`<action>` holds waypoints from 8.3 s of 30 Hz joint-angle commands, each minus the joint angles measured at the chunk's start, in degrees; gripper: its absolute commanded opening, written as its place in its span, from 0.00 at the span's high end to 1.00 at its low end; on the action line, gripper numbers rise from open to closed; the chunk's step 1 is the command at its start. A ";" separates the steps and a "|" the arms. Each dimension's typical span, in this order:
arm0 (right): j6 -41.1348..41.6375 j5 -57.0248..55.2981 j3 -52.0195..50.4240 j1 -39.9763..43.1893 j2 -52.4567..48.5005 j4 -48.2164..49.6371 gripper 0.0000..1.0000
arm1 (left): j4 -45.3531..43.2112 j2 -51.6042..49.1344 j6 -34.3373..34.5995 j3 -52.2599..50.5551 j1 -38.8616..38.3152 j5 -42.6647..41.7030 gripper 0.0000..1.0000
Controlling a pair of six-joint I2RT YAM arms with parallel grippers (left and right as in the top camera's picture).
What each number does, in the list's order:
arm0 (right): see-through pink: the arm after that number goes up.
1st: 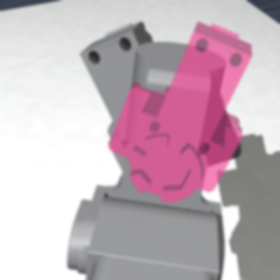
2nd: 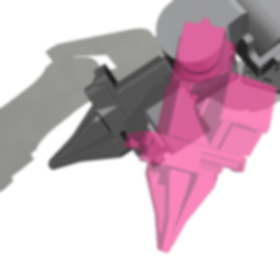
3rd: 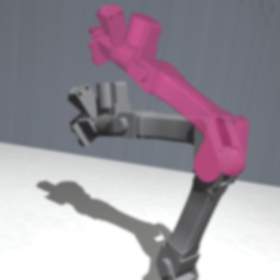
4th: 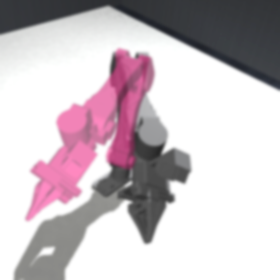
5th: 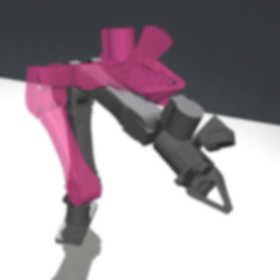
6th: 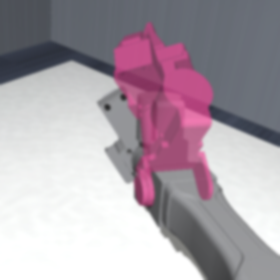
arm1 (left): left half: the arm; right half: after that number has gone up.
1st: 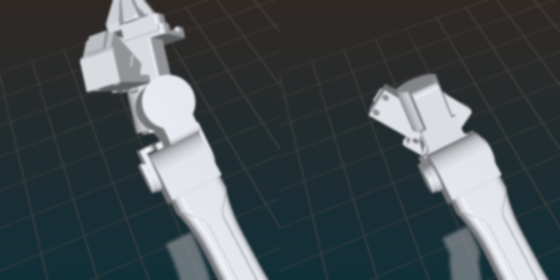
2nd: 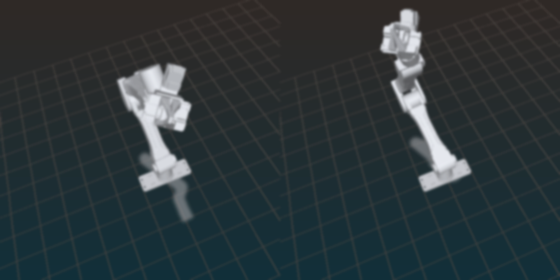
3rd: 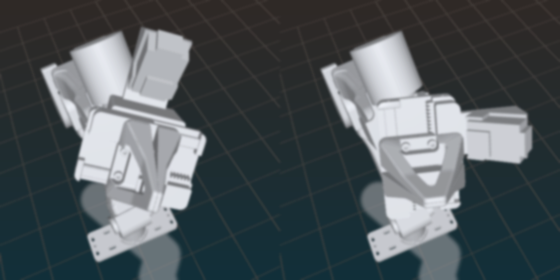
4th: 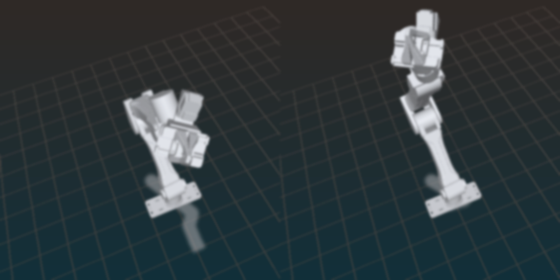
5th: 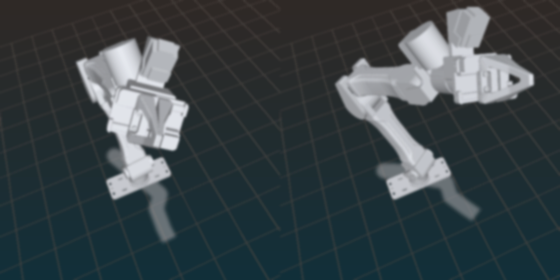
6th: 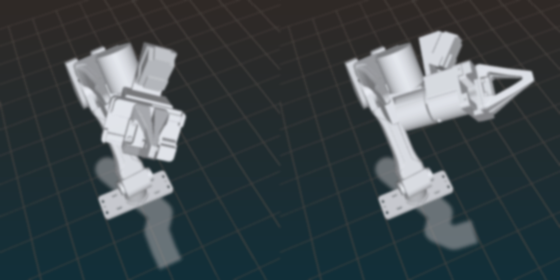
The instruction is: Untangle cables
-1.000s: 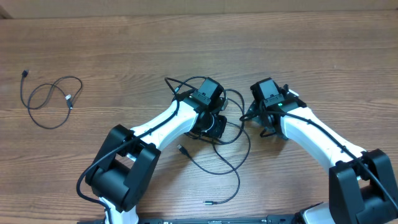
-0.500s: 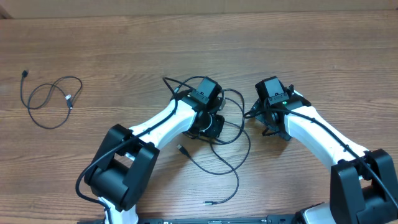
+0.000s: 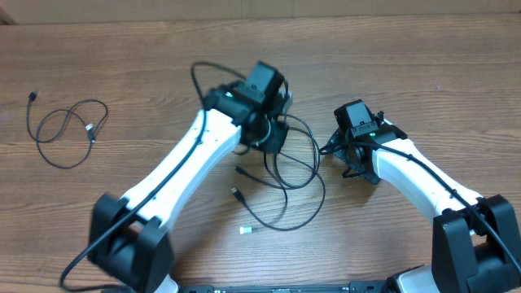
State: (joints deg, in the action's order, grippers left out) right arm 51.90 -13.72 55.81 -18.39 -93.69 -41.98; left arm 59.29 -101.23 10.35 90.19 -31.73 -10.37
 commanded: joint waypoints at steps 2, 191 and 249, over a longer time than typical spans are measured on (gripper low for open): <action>0.42 -0.11 -0.31 0.15 0.87 0.31 0.00 | 1.99 6.23 -1.62 9.38 0.24 7.65 0.96; 0.42 3.52 -0.33 0.15 0.87 0.72 0.00 | -20.11 -13.84 17.09 -18.14 6.99 14.82 0.30; 0.42 3.52 -0.31 0.15 0.87 0.72 0.00 | -18.93 -13.84 17.79 -19.23 10.71 13.99 0.96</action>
State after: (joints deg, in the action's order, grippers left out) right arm 51.90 -10.28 55.81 -18.39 -93.69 -41.54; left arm 39.59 -113.47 28.77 72.77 -21.34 4.49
